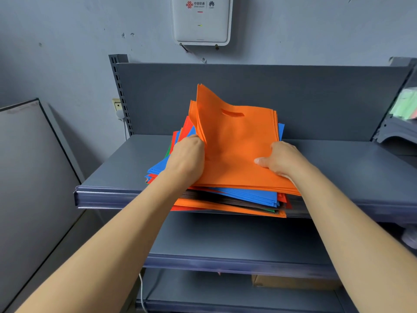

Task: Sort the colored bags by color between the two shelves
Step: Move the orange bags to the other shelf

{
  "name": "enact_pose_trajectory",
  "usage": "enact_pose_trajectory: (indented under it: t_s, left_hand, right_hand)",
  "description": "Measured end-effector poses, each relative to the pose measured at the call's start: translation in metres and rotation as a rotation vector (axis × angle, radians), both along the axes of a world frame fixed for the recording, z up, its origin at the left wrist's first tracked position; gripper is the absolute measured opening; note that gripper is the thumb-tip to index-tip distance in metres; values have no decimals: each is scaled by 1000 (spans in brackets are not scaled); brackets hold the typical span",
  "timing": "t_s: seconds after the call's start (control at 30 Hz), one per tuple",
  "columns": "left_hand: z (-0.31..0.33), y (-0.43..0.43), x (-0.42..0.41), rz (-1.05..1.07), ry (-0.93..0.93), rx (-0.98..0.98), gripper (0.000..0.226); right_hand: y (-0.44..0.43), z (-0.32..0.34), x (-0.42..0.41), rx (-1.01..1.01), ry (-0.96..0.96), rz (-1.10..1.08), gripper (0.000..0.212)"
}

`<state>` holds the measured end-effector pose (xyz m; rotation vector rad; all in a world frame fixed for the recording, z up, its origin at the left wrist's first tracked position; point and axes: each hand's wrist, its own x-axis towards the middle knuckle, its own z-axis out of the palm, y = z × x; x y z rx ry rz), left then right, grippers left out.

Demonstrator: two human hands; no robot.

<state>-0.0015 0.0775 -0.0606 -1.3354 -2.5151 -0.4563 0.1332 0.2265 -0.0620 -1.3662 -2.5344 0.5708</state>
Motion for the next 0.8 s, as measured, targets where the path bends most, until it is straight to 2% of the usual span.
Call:
enact_pose_trajectory:
  t_s: [0.13, 0.33, 0.67, 0.8]
  left_hand:
    - [-1, 0, 7, -20, 105, -44, 28]
    - [1, 2, 18, -38, 117, -23, 26]
    - [15, 3, 52, -32, 197, -41, 23]
    - [21, -2, 57, -13, 157, 43, 21]
  right_hand:
    - [4, 1, 1, 2, -6, -31, 58]
    - [8, 6, 5, 32, -26, -81, 64]
    - [13, 0, 25, -68, 158, -80, 49]
    - [11, 1, 33, -91, 191, -88, 58]
